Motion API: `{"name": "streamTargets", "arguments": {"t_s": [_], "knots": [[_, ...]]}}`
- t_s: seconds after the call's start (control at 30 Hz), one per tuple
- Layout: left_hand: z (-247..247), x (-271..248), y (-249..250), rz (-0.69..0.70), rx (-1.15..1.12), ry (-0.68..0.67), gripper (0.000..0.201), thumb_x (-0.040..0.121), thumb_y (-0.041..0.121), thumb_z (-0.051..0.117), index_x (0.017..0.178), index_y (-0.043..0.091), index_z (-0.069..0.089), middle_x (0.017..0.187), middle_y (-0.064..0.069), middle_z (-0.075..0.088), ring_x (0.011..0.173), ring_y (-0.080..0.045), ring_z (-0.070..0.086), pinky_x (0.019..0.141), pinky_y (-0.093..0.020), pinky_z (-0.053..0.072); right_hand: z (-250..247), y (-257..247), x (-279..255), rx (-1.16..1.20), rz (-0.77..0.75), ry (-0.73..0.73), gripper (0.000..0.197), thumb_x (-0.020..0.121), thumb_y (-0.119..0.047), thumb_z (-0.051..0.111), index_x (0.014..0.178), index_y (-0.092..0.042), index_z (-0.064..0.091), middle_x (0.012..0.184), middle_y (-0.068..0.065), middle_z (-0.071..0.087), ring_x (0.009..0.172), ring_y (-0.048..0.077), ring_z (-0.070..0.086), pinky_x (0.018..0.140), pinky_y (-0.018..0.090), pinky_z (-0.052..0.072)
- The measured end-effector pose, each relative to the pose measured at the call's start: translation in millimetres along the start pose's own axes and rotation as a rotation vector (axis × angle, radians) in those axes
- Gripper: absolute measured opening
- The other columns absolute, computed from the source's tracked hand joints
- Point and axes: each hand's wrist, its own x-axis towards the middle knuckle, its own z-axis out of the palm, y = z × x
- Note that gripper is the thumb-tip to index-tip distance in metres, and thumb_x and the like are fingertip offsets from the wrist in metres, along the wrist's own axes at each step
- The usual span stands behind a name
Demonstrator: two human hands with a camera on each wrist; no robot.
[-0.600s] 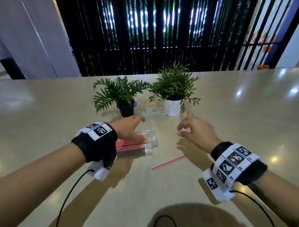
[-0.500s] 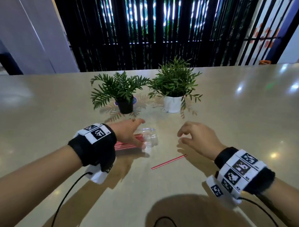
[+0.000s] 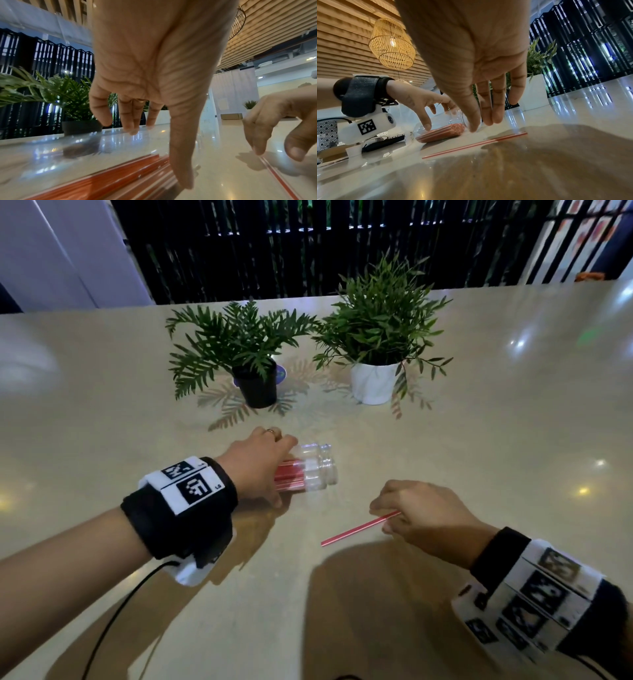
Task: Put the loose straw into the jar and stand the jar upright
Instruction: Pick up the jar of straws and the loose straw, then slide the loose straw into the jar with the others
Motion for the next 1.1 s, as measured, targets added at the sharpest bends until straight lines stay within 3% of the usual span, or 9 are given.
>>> {"name": "streamTargets", "arguments": {"t_s": [0.17,0.3,0.43,0.5,0.6,0.7,0.9,1.0,1.1], "knots": [[2.1,5.4,-2.9,-0.048,-0.012,0.059,0.080,0.063,0.034,0.078,0.131,0.020,0.039,0.124,-0.008,0.050,0.116,-0.028,0.038,0.089,-0.044,0.041,6.3,3.8,10.3,-0.064,0.004,-0.060,0.018,0.080,-0.015,0.051,0.095,-0.017,0.060,0.104,0.001,0.058,0.102,0.022,0.050,0.072,0.033,0.039],[2.6,5.6,-6.6,-0.084,-0.081,0.057,0.086,0.060,0.039,0.079,0.134,0.026,0.037,0.120,-0.009,0.052,0.115,-0.030,0.040,0.090,-0.045,0.040,11.0,9.1,14.2,0.002,0.007,-0.103,0.015,0.074,-0.007,0.051,0.086,-0.016,0.049,0.092,0.002,0.050,0.089,0.023,0.046,0.064,0.031,0.029],[1.6,7.1,-11.1,-0.094,-0.079,0.060,0.091,0.059,0.035,0.080,0.136,0.019,0.034,0.122,-0.010,0.055,0.114,-0.030,0.045,0.092,-0.048,0.044,12.7,11.5,18.2,0.026,0.003,-0.115,0.016,0.078,-0.007,0.049,0.086,-0.018,0.041,0.081,0.001,0.049,0.080,0.022,0.044,0.054,0.027,0.026],[0.5,7.9,-12.0,-0.097,-0.067,0.075,0.080,0.059,0.035,0.080,0.128,0.016,0.043,0.118,-0.009,0.059,0.108,-0.028,0.050,0.089,-0.046,0.046,9.0,11.6,21.8,0.039,0.012,-0.157,0.013,0.078,-0.007,0.050,0.081,-0.018,0.043,0.070,-0.004,0.044,0.079,0.022,0.046,0.053,0.025,0.025],[0.0,9.0,-12.1,-0.086,-0.054,0.089,0.063,0.058,0.035,0.080,0.112,0.016,0.053,0.108,-0.007,0.061,0.097,-0.025,0.053,0.082,-0.042,0.047,3.6,13.3,26.8,0.071,-0.003,-0.207,0.013,0.071,-0.005,0.052,0.071,-0.018,0.051,0.067,-0.004,0.050,0.076,0.022,0.050,0.052,0.026,0.028],[0.3,10.8,-12.8,-0.083,-0.066,0.090,0.061,0.057,0.035,0.080,0.108,0.016,0.054,0.105,-0.006,0.061,0.094,-0.024,0.052,0.081,-0.041,0.047,3.3,14.2,29.9,0.080,-0.017,-0.229,0.016,0.070,-0.003,0.048,0.067,-0.017,0.054,0.079,0.005,0.063,0.083,0.025,0.057,0.055,0.028,0.032],[3.5,12.5,-20.5,-0.094,-0.213,-0.002,0.073,0.053,0.034,0.084,0.111,0.022,0.043,0.108,-0.006,0.052,0.096,-0.024,0.045,0.084,-0.040,0.044,9.9,13.9,32.7,-0.073,-0.106,-0.253,0.011,0.080,-0.007,0.045,0.074,-0.016,0.047,0.088,0.002,0.049,0.084,0.019,0.045,0.057,0.021,0.029],[7.7,11.5,-23.9,-0.107,-0.307,-0.100,0.079,0.054,0.028,0.085,0.113,0.026,0.034,0.110,-0.004,0.054,0.097,-0.024,0.050,0.085,-0.038,0.043,-3.2,17.2,33.6,0.049,-0.158,-0.251,0.022,0.082,-0.008,0.043,0.066,-0.023,0.040,0.077,-0.003,0.050,0.073,0.015,0.046,0.061,0.026,0.032],[10.1,14.0,-26.2,-0.108,-0.311,-0.098,0.084,0.053,0.025,0.086,0.117,0.026,0.031,0.113,-0.007,0.059,0.097,-0.024,0.053,0.086,-0.037,0.044,-32.3,25.2,32.8,0.270,-0.200,-0.144,0.025,0.082,-0.006,0.052,0.067,-0.026,0.048,0.061,-0.011,0.052,0.058,0.005,0.046,0.057,0.019,0.034]]}}
